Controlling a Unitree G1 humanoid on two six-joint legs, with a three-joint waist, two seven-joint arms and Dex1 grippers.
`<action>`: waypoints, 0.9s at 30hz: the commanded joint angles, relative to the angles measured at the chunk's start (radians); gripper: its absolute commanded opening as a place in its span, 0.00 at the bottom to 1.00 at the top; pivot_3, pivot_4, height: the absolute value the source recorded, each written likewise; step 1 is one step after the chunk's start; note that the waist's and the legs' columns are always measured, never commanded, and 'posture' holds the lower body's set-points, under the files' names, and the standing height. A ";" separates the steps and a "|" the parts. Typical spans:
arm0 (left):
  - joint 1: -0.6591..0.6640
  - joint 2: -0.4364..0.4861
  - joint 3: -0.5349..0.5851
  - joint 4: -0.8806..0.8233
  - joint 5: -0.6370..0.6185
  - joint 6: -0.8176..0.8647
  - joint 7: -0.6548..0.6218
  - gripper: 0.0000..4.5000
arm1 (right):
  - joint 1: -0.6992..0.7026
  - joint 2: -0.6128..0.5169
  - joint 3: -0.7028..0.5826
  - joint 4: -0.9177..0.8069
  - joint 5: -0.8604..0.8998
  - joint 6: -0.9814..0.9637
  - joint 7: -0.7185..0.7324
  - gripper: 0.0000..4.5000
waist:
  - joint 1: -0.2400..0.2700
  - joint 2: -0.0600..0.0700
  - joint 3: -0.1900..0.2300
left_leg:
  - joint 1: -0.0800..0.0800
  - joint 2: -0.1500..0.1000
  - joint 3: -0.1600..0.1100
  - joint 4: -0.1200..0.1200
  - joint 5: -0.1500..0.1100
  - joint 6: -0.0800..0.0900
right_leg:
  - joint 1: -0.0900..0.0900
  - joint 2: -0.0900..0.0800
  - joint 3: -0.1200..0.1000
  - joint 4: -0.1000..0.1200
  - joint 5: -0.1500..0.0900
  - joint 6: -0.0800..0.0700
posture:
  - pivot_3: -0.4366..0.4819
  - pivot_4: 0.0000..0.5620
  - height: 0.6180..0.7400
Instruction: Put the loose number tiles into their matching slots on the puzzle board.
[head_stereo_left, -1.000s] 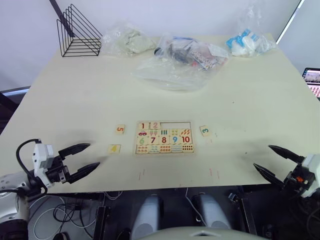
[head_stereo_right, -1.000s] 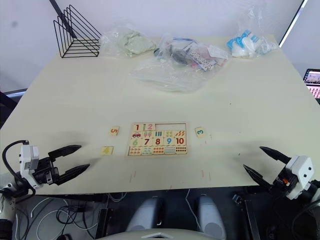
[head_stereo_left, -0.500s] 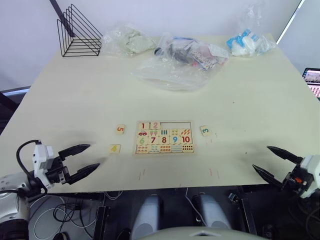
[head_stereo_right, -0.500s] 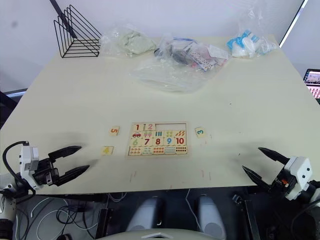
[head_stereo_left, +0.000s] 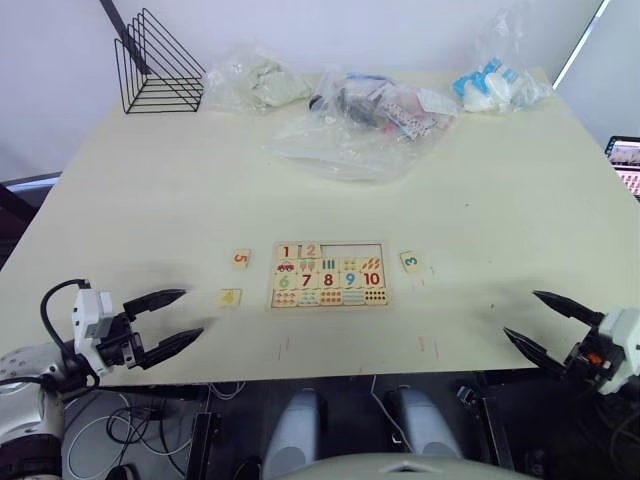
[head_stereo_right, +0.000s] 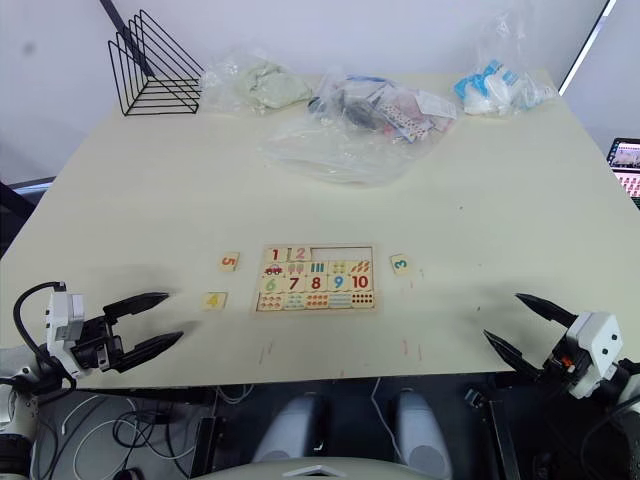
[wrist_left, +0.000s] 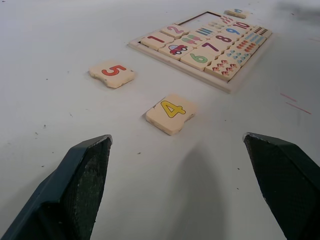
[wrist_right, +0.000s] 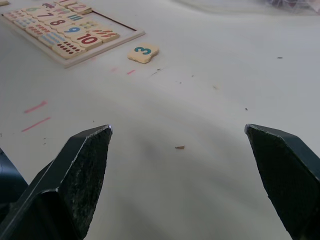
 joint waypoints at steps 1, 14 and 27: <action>-0.004 0.006 0.007 0.002 0.000 -0.021 -0.008 1.00 | -0.018 -0.018 -0.003 -0.022 0.008 0.001 -0.005 0.99 | 0.002 0.000 0.000 | 0.000 0.000 0.000 0.000 0.000 0.000 | 0.000 0.000 0.000 0.000 0.000 0.000 | 0.48 0.27 1.00; -0.018 -0.021 -0.017 -0.068 -0.018 -0.018 -0.022 1.00 | -0.236 -0.103 0.133 -0.025 0.010 0.140 0.015 0.99 | 0.008 0.000 0.000 | 0.000 0.000 0.000 0.001 0.000 0.000 | 0.000 0.000 0.000 0.000 0.000 0.000 | 0.48 0.27 1.00; 0.073 -0.053 -0.016 -0.302 -0.059 0.065 0.064 1.00 | -0.662 -0.161 0.424 0.202 -0.124 0.220 0.169 0.99 | 0.006 0.000 0.000 | 0.000 0.000 0.000 0.001 0.000 0.000 | 0.000 0.000 0.000 0.000 0.000 0.000 | 0.48 0.27 1.00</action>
